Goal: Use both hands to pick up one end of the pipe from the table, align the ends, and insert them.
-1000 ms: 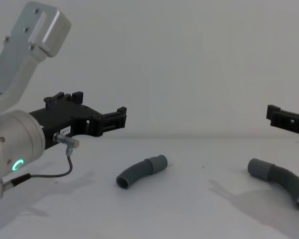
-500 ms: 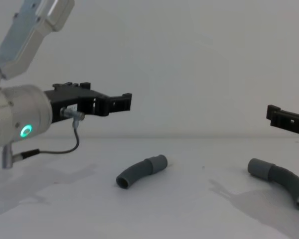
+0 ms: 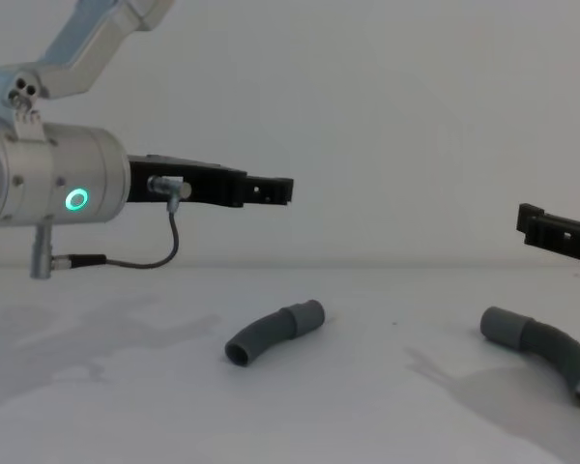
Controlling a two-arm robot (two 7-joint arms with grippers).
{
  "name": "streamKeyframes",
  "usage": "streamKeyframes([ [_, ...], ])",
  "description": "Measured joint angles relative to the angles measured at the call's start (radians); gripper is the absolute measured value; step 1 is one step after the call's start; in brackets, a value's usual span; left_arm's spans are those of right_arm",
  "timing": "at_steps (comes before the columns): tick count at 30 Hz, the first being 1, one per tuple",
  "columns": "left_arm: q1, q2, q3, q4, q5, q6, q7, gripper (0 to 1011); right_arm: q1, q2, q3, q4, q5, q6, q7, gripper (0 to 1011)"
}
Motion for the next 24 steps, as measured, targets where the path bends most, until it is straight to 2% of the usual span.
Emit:
streamKeyframes([
  [9,-0.061,0.01,0.041,0.042,-0.002,0.073,-0.068,1001,0.0,0.0,0.0,0.0,0.0,0.0,0.0,1000],
  [18,-0.096,0.007,0.076,0.088,0.027,0.085,-0.089,1001,0.0,0.0,0.0,0.0,0.0,0.0,0.0,1000],
  [24,-0.116,-0.004,0.101,0.13,0.058,0.07,-0.093,1001,0.0,0.0,0.0,0.0,0.0,0.0,0.0,1000],
])
